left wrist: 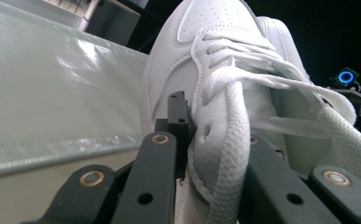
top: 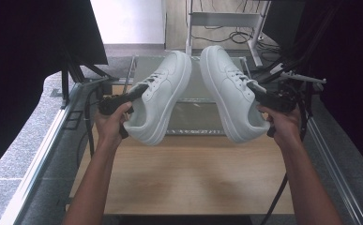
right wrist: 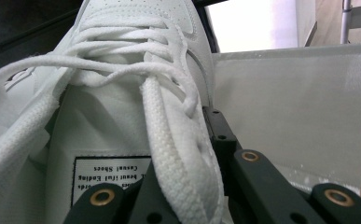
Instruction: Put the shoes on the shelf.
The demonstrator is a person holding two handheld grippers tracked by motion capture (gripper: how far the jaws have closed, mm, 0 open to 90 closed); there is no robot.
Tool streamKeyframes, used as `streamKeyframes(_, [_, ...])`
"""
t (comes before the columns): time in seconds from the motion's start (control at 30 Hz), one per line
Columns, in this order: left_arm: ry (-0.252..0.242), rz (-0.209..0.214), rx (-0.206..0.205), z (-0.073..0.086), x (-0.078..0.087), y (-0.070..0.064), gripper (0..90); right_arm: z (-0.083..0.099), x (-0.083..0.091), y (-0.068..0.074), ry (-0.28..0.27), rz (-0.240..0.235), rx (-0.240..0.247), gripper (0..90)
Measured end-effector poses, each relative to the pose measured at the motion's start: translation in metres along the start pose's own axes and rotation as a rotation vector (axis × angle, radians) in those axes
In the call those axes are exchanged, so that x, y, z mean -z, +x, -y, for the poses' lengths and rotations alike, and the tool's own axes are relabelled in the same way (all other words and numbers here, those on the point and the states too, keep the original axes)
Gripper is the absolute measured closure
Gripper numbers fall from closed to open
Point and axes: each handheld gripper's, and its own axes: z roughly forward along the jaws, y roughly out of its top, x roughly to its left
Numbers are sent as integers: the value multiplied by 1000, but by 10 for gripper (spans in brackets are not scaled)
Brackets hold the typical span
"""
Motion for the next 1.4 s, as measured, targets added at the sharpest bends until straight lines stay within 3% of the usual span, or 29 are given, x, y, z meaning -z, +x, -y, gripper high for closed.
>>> streamKeyframes(0.4, [-24, -25, 2, -32, -20, 0, 834, -30, -22, -9, 5, 41, -16, 869])
streamKeyframes(0.53, [-23, -28, -18, -41, -28, -2, 834, -40, -29, -12, 1, 58, -19, 869])
streamKeyframes(0.67, [-6, -24, -6, -44, -36, -2, 834, -46, -37, -14, 2, 67, -36, 869])
streamKeyframes(0.87, [-3, -50, -8, -47, -46, 0, 834, -49, -46, -14, 5, 75, -50, 869])
streamKeyframes(1.1, [-6, -97, 19, -54, -56, 8, 833, -57, -58, -16, 19, 117, -55, 868])
streamKeyframes(1.2, [-15, -137, 37, -60, -62, 12, 834, -60, -64, -18, 16, 122, -68, 869])
streamKeyframes(1.4, [-14, -163, 37, -68, -70, 13, 833, -64, -73, -19, 19, 154, -80, 868])
